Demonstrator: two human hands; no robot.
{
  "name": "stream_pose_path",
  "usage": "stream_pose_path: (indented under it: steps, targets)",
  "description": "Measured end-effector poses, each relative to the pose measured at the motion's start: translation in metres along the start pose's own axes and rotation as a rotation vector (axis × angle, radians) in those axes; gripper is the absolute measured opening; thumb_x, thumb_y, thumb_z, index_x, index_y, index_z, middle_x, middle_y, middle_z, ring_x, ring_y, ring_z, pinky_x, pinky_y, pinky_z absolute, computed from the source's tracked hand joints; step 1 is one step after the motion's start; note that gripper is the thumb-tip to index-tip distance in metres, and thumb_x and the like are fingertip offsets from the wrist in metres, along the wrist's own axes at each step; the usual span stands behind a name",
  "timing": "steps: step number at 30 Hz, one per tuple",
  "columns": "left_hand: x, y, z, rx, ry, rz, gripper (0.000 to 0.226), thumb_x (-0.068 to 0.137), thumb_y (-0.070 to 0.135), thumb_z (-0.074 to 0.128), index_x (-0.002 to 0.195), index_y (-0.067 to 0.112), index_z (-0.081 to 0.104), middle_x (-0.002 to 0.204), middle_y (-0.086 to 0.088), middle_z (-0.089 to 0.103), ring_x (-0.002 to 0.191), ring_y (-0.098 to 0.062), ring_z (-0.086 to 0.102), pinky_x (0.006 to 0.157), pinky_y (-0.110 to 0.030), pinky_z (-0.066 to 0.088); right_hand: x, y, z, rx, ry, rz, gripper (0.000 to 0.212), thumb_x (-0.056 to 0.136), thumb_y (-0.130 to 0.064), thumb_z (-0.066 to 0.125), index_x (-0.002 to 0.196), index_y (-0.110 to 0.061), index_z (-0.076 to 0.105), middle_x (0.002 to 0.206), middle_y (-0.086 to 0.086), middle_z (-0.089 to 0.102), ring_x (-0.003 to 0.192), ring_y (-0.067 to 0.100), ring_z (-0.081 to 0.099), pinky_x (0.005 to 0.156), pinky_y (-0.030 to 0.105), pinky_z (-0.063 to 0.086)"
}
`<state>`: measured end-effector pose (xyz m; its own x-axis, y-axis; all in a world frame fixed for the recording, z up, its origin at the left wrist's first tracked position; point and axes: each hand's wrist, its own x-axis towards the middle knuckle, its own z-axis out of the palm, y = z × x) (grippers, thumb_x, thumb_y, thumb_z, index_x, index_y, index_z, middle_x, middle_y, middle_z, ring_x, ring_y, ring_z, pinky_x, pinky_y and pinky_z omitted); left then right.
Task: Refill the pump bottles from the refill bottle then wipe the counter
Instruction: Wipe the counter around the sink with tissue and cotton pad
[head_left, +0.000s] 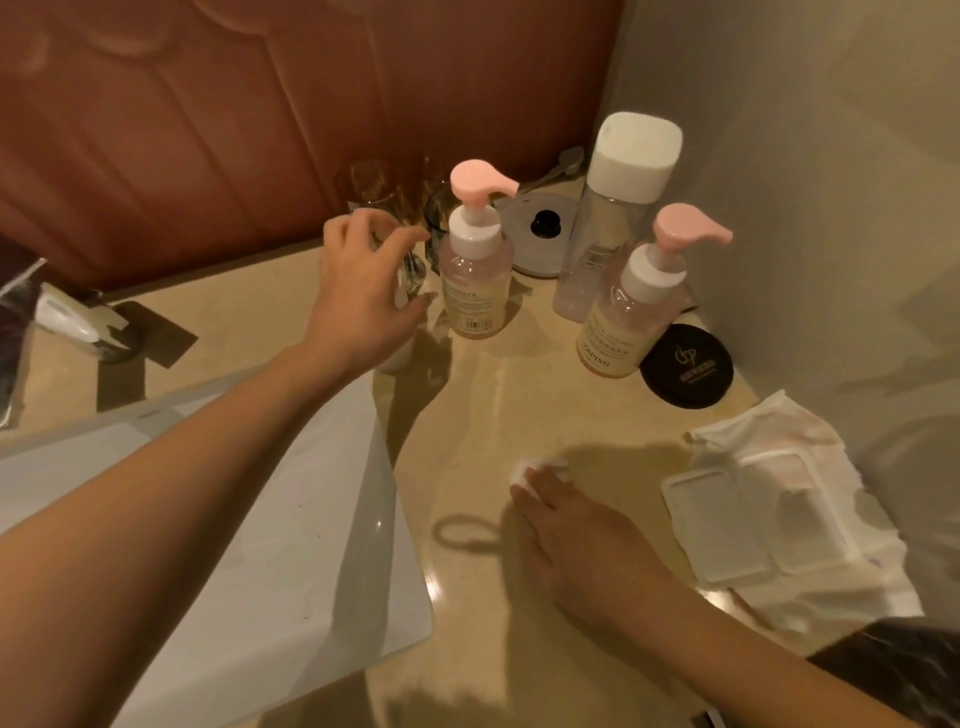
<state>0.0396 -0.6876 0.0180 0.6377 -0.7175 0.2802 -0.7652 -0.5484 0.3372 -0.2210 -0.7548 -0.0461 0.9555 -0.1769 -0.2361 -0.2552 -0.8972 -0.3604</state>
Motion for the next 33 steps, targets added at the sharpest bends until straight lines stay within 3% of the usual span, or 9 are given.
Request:
stream_pose_path:
  steps: [5, 8, 11, 13, 18, 21, 24, 27, 33]
  targets:
    - [-0.006, 0.027, 0.002, -0.136, 0.236, 0.133, 0.031, 0.081, 0.008, 0.061, 0.112, 0.006, 0.057, 0.105, -0.013, 0.049, 0.1, -0.021, 0.038, 0.081, -0.028, 0.038, 0.022, 0.036, -0.007, -0.07, 0.138, 0.2, 0.046, 0.1, -0.029, 0.035, 0.145, -0.017, 0.033, 0.155, 0.004, 0.025, 0.139, 0.022, 0.031, 0.101, 0.033, 0.039]
    - [-0.011, 0.047, 0.003, -0.276, 0.14, 0.176, 0.029, 0.083, 0.005, 0.06, 0.111, 0.007, 0.056, 0.105, -0.004, 0.046, 0.096, -0.01, 0.041, 0.08, -0.018, 0.038, 0.052, 0.044, -0.013, -0.161, 0.273, 0.277, 0.046, 0.095, -0.027, 0.041, 0.133, -0.002, 0.049, 0.141, 0.02, 0.045, 0.126, 0.033, 0.049, 0.096, 0.036, 0.046]
    - [-0.014, 0.069, 0.008, -0.394, -0.058, 0.148, 0.034, 0.084, 0.007, 0.063, 0.117, 0.014, 0.055, 0.113, 0.003, 0.047, 0.096, -0.006, 0.045, 0.081, -0.017, 0.04, 0.067, 0.043, -0.013, -0.153, 0.2, 0.304, 0.051, 0.102, -0.028, 0.029, 0.146, -0.004, 0.021, 0.154, 0.016, 0.019, 0.143, 0.028, 0.017, 0.113, 0.034, 0.02]
    - [-0.01, 0.087, 0.014, -0.436, -0.164, 0.098, 0.046, 0.085, 0.013, 0.065, 0.128, 0.017, 0.049, 0.125, 0.0, 0.048, 0.103, -0.006, 0.046, 0.085, -0.019, 0.042, 0.064, 0.034, -0.016, -0.183, 0.228, 0.278, 0.051, 0.101, -0.025, 0.031, 0.146, -0.003, 0.021, 0.154, 0.015, 0.019, 0.143, 0.029, 0.016, 0.114, 0.034, 0.017]
    - [0.005, 0.131, 0.036, -0.52, -0.29, 0.034, 0.07, 0.082, 0.017, 0.071, 0.141, 0.018, 0.034, 0.144, -0.001, 0.04, 0.125, -0.014, 0.042, 0.098, -0.023, 0.035, 0.027, 0.016, 0.003, -0.097, 0.199, 0.153, 0.038, 0.085, -0.033, 0.051, 0.111, -0.011, 0.068, 0.116, 0.008, 0.065, 0.108, 0.021, 0.06, 0.079, 0.025, 0.05]
    - [0.013, 0.151, 0.047, -0.567, -0.255, -0.001, 0.07, 0.077, 0.019, 0.076, 0.138, 0.019, 0.04, 0.139, -0.002, 0.043, 0.125, -0.016, 0.042, 0.097, -0.025, 0.033, 0.0, 0.014, 0.011, -0.154, 0.111, -0.002, 0.027, 0.081, -0.034, 0.056, 0.088, -0.016, 0.074, 0.107, 0.006, 0.069, 0.103, 0.024, 0.064, 0.078, 0.026, 0.053]
    - [0.022, 0.167, 0.055, -0.591, -0.222, -0.041, 0.058, 0.077, 0.021, 0.076, 0.129, 0.019, 0.049, 0.131, -0.002, 0.048, 0.121, -0.02, 0.043, 0.101, -0.035, 0.038, -0.015, 0.017, 0.005, -0.293, 0.125, 0.027, 0.025, 0.065, -0.053, 0.067, 0.075, -0.031, 0.076, 0.096, -0.013, 0.071, 0.093, 0.004, 0.066, 0.07, 0.013, 0.049]
    - [0.028, 0.173, 0.059, -0.649, -0.187, -0.117, 0.048, 0.083, 0.016, 0.07, 0.128, 0.019, 0.052, 0.13, 0.0, 0.054, 0.121, -0.021, 0.049, 0.096, -0.031, 0.04, -0.013, 0.026, 0.009, -0.19, 0.1, 0.119, 0.036, 0.077, -0.044, 0.044, 0.085, -0.024, 0.074, 0.098, -0.007, 0.069, 0.09, 0.009, 0.068, 0.06, 0.016, 0.051]
    - [0.023, 0.16, 0.052, -0.553, -0.086, -0.112, 0.046, 0.083, 0.02, 0.071, 0.126, 0.02, 0.058, 0.125, 0.001, 0.062, 0.114, -0.02, 0.056, 0.087, -0.03, 0.044, 0.023, 0.048, -0.013, -0.357, 0.173, 0.287, 0.052, 0.07, -0.039, 0.073, 0.105, 0.0, 0.071, 0.107, 0.021, 0.068, 0.102, 0.029, 0.065, 0.085, 0.028, 0.052]
